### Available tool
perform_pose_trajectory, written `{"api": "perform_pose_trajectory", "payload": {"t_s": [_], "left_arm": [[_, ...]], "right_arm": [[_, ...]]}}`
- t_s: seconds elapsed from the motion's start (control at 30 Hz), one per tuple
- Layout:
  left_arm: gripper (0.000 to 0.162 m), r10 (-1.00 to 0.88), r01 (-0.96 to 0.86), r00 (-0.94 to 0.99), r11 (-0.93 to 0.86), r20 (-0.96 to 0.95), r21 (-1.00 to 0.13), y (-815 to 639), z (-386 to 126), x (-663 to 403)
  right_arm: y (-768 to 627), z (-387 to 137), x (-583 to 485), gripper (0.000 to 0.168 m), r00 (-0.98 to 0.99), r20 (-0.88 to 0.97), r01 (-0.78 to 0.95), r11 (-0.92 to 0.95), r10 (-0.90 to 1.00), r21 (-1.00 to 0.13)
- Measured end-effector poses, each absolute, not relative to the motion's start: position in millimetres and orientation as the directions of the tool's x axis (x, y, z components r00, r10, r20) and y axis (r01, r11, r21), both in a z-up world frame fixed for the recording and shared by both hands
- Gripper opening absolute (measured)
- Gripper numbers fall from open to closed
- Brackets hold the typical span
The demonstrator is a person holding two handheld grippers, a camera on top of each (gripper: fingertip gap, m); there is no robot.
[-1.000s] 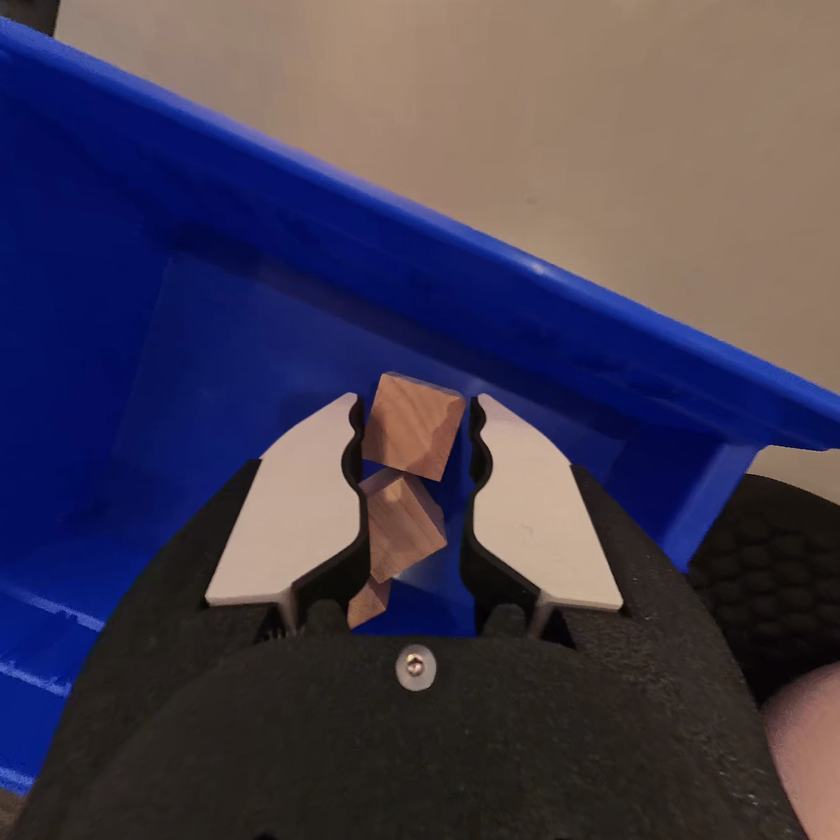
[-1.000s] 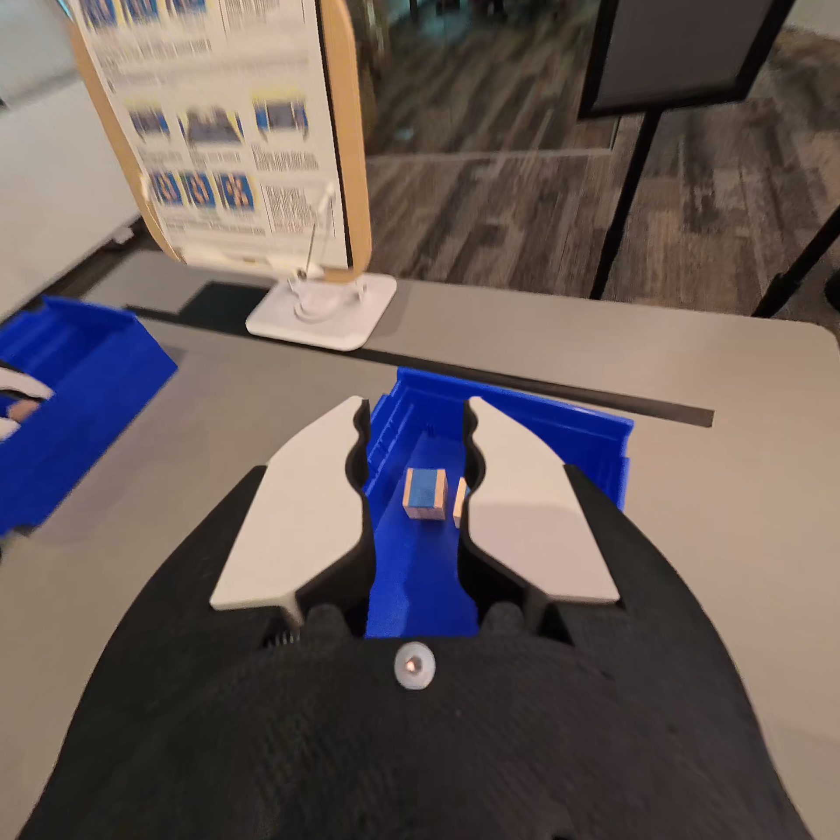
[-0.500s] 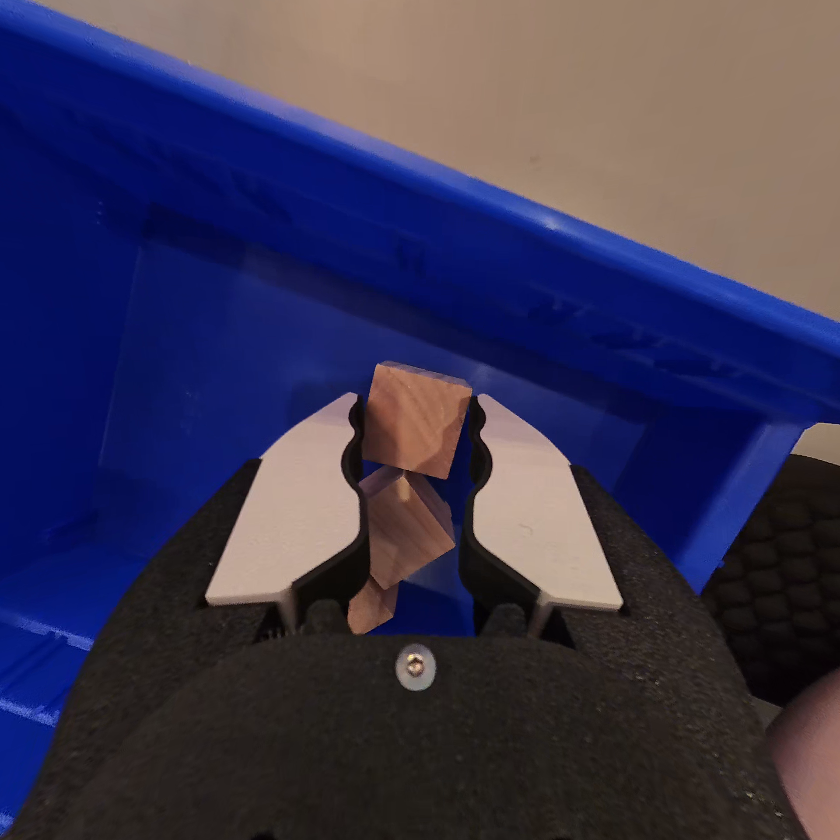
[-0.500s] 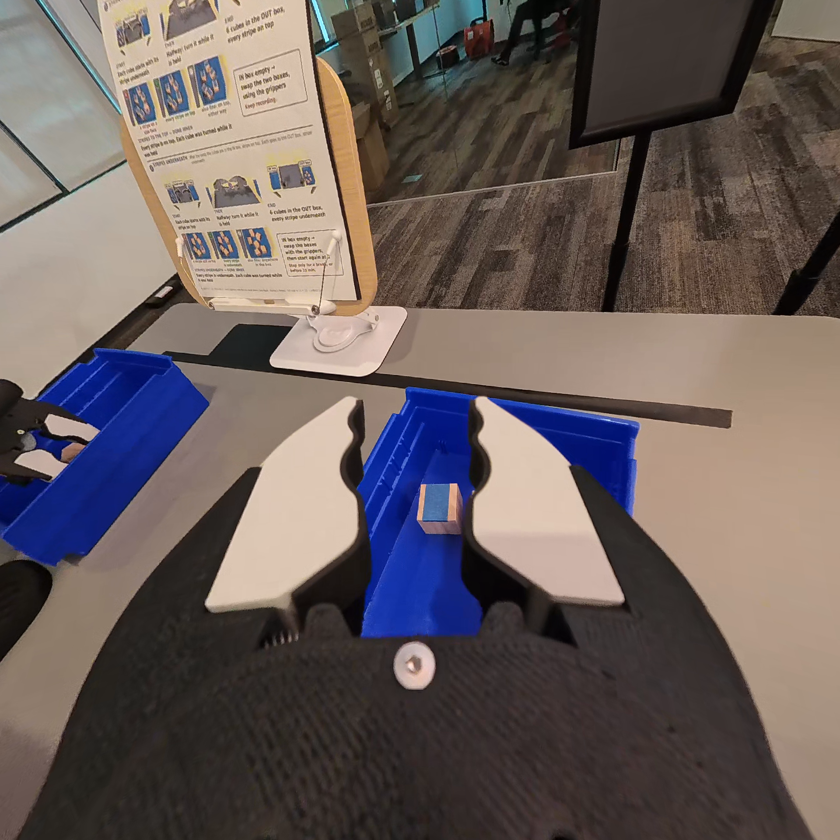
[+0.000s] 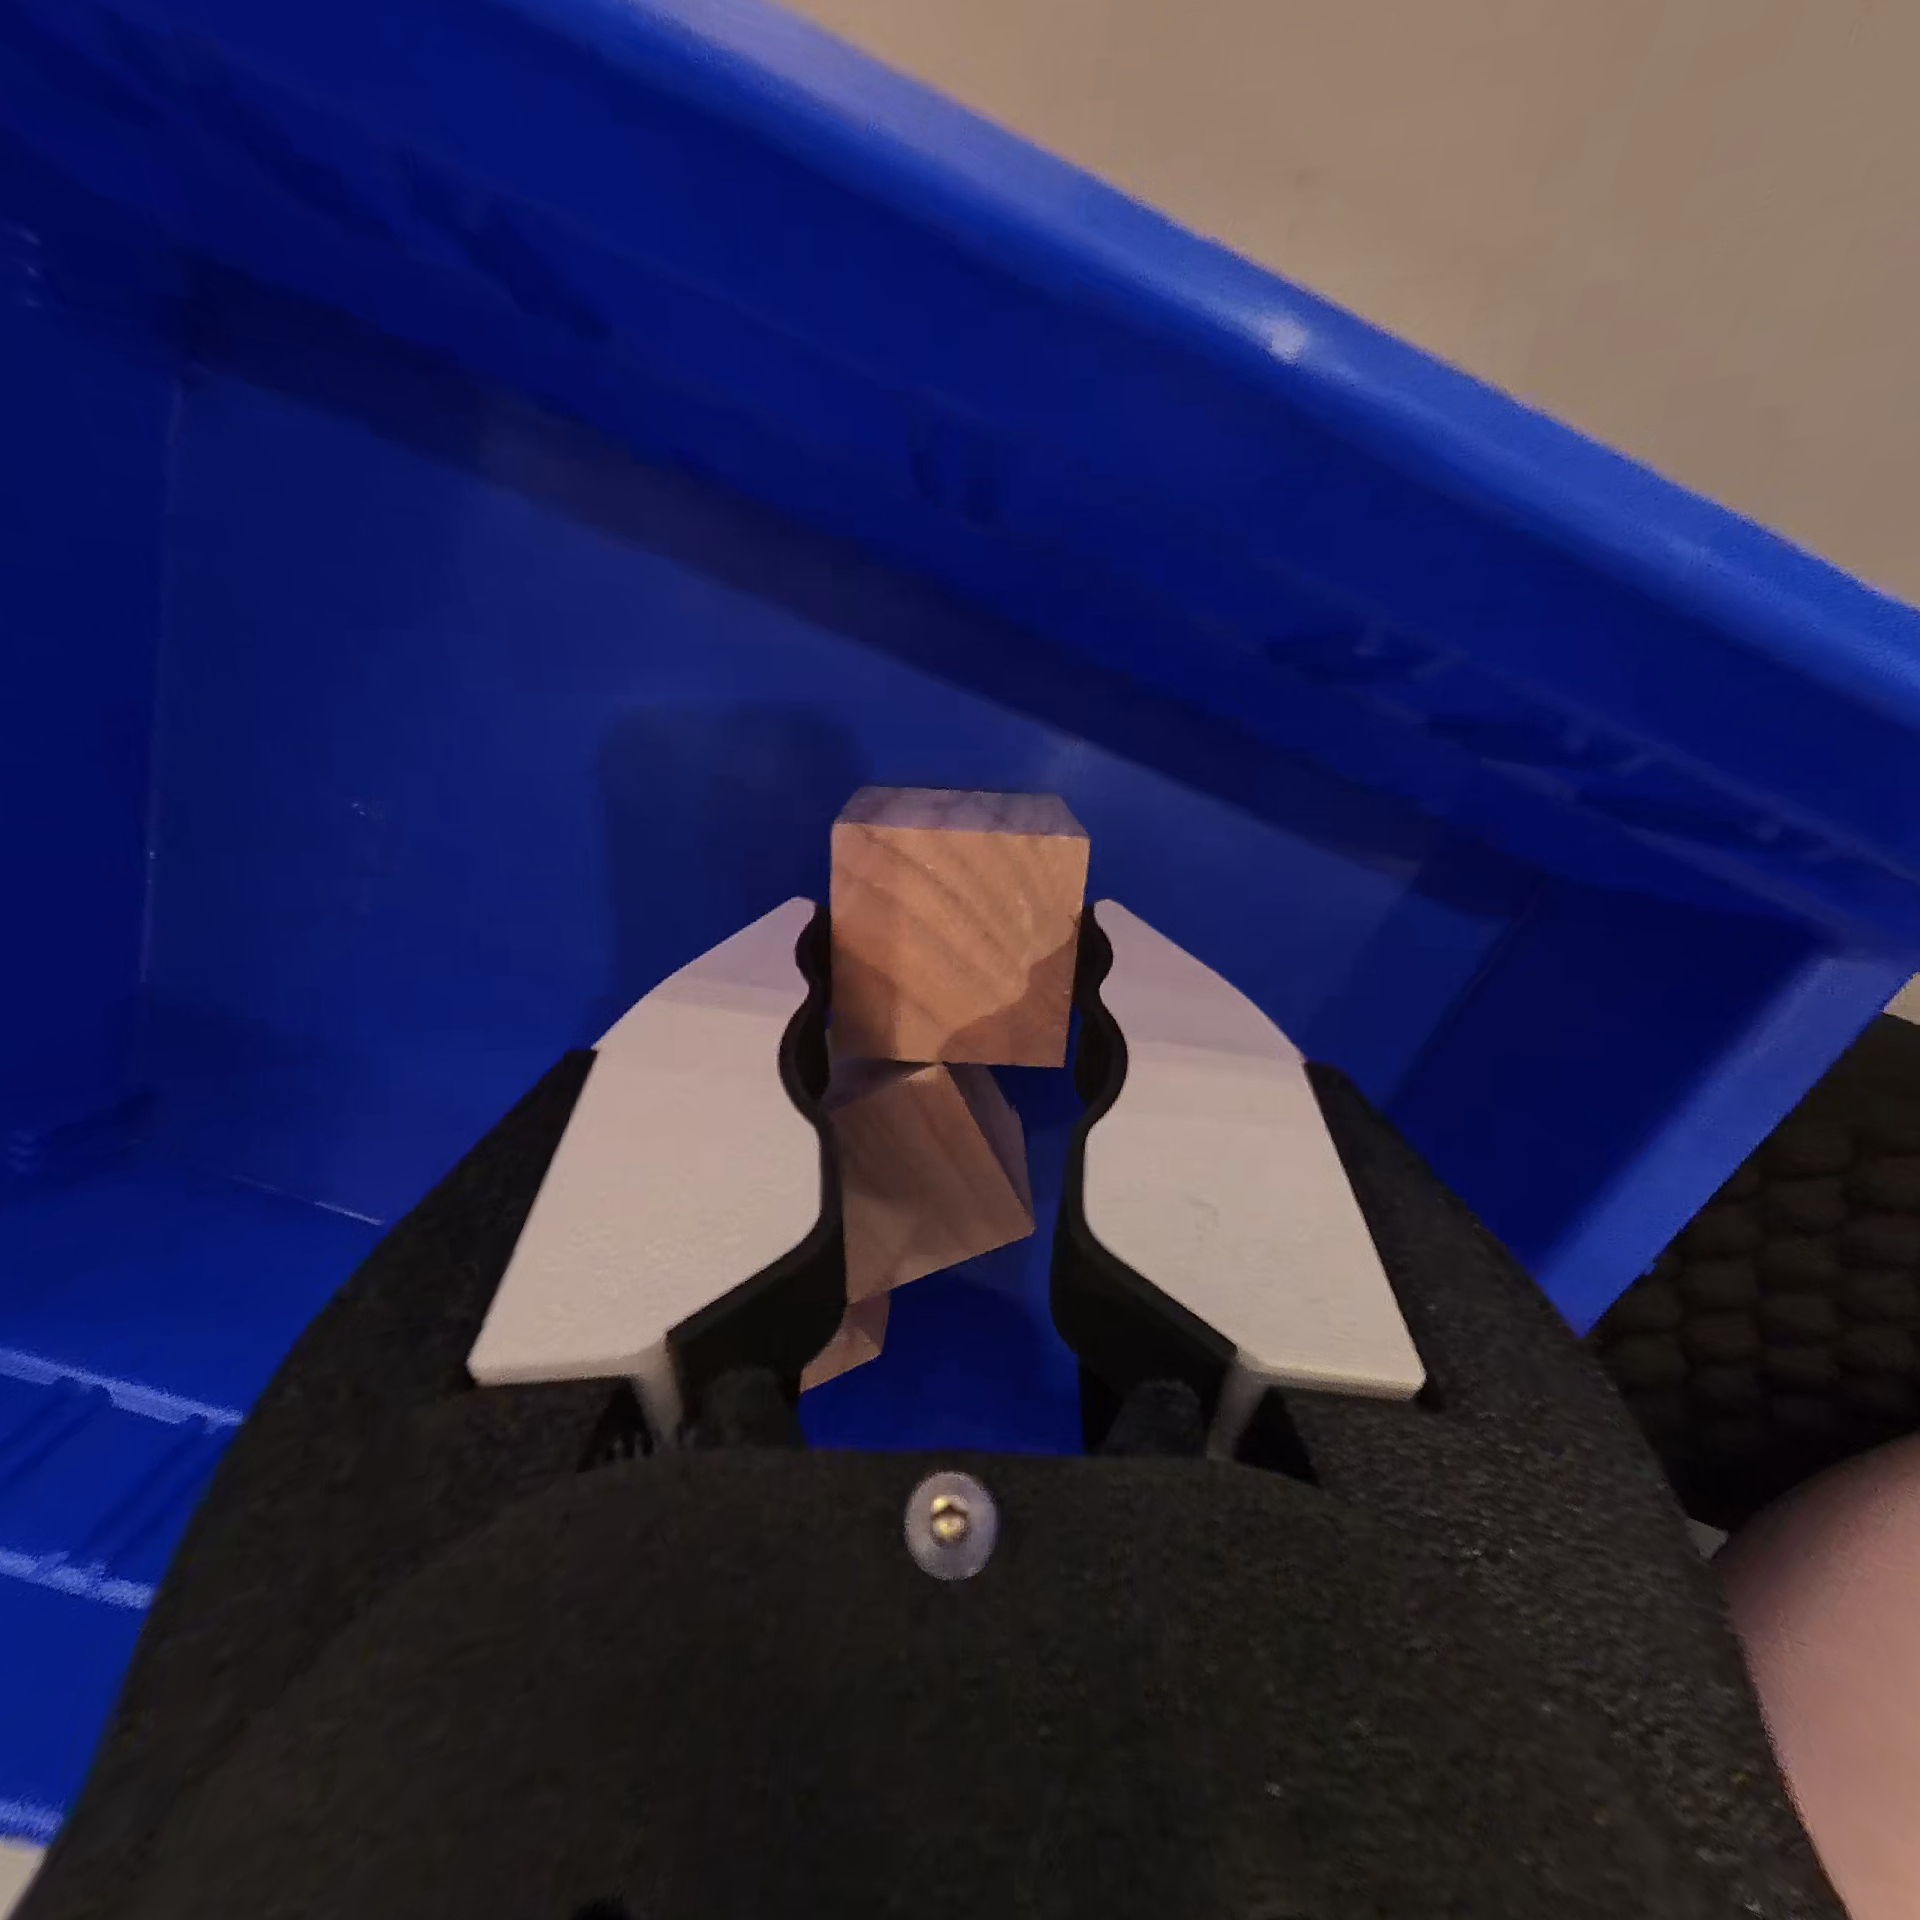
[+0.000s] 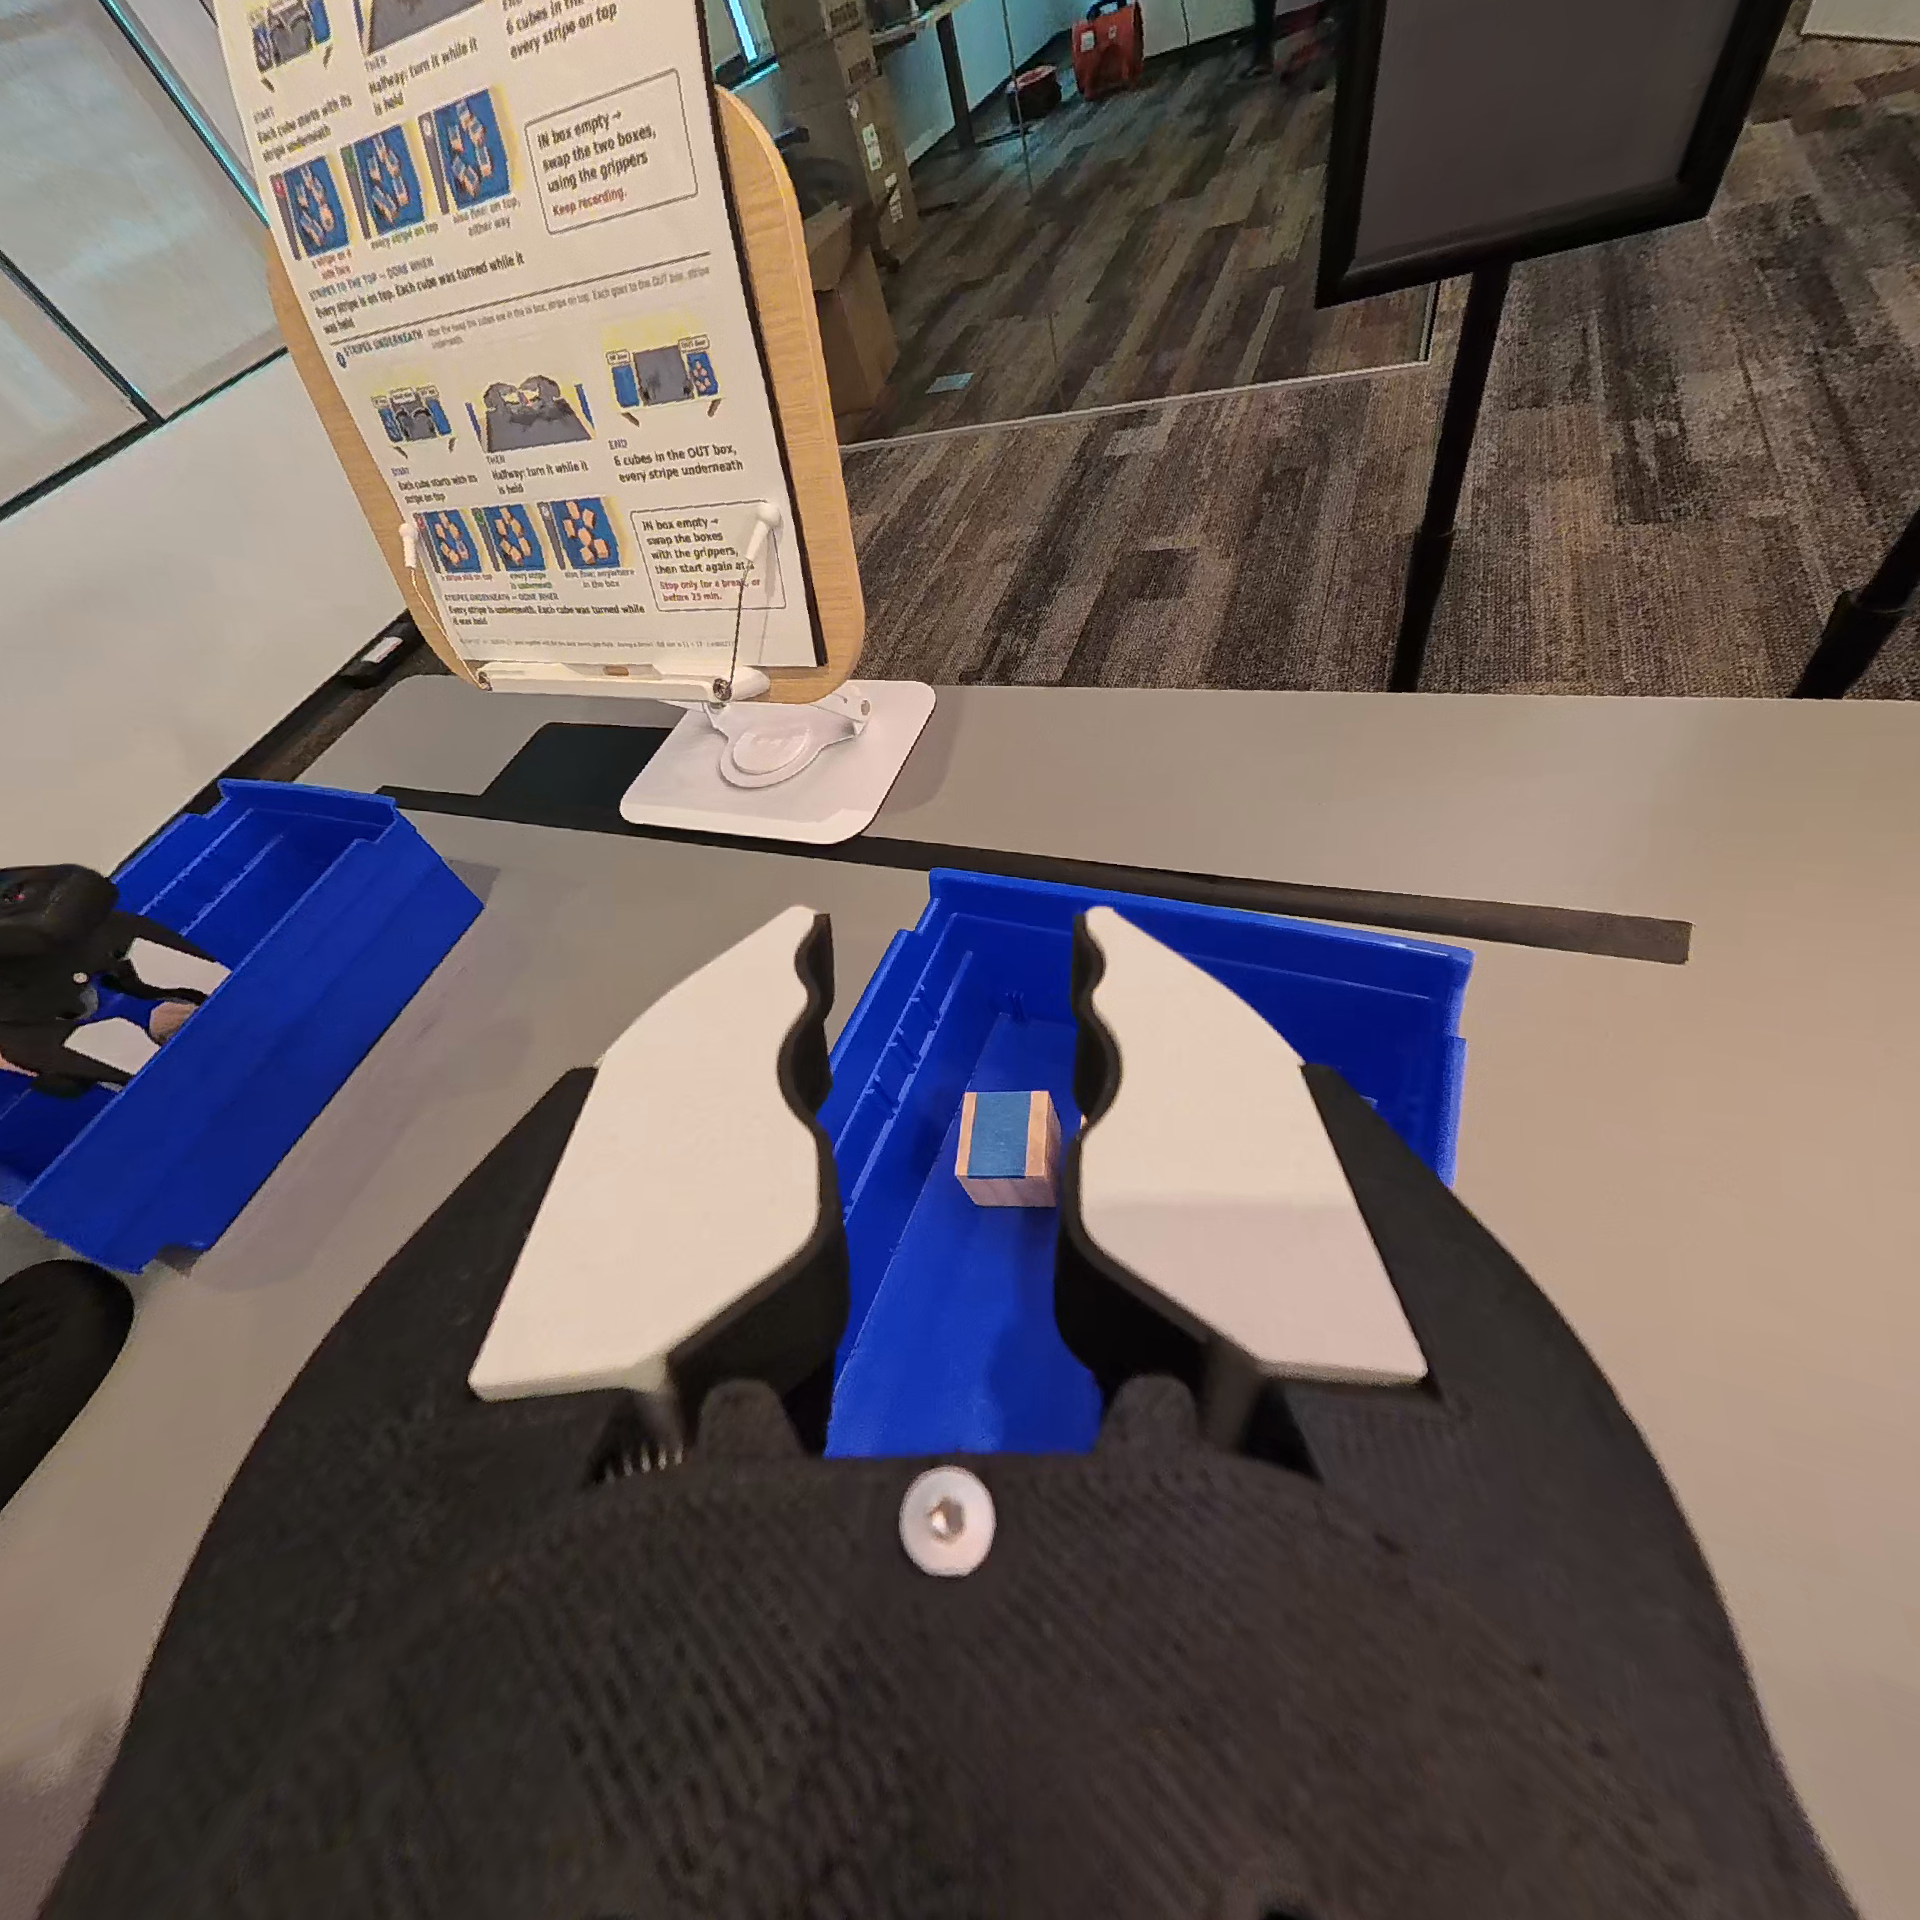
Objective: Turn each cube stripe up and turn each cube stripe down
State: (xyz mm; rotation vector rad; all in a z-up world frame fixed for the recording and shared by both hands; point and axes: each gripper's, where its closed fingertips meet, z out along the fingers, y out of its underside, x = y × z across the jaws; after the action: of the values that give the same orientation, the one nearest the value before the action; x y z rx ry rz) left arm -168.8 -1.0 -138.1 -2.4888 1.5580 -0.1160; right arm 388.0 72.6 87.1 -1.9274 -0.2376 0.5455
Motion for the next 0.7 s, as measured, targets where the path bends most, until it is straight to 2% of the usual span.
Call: {"api": "perform_pose_trajectory", "payload": {"t_s": [0.07,0.13,0.33,0.43,0.6,0.7], "left_arm": [[0.045,-0.892,-0.882,0.446,-0.424,-0.071,-0.205,2,-135,-172],[0.045,-0.881,-0.868,0.464,-0.432,-0.089,-0.244,7,-126,-171],[0.045,-0.862,-0.805,0.486,-0.378,-0.142,-0.457,3,-64,-156],[0.045,-0.847,-0.751,0.489,-0.287,-0.209,-0.595,-2,-17,-140],[0.045,-0.873,-0.627,0.432,-0.108,-0.228,-0.772,-19,41,-95],[0.044,-0.927,-0.480,0.342,-0.033,-0.153,-0.876,-26,64,-47]], "right_arm": [[74,86,386,0.044,0.875,-0.259,-0.075,-0.415,0.408,-0.907],[75,85,384,0.044,0.876,-0.254,-0.068,-0.416,0.410,-0.907],[77,84,376,0.044,0.880,-0.227,-0.041,-0.411,0.416,-0.911],[78,85,365,0.044,0.878,-0.200,-0.012,-0.399,0.434,-0.917],[72,92,325,0.044,0.833,-0.145,0.061,-0.350,0.534,-0.935],[67,101,298,0.044,0.804,-0.038,0.139,-0.250,0.593,-0.958]]}}
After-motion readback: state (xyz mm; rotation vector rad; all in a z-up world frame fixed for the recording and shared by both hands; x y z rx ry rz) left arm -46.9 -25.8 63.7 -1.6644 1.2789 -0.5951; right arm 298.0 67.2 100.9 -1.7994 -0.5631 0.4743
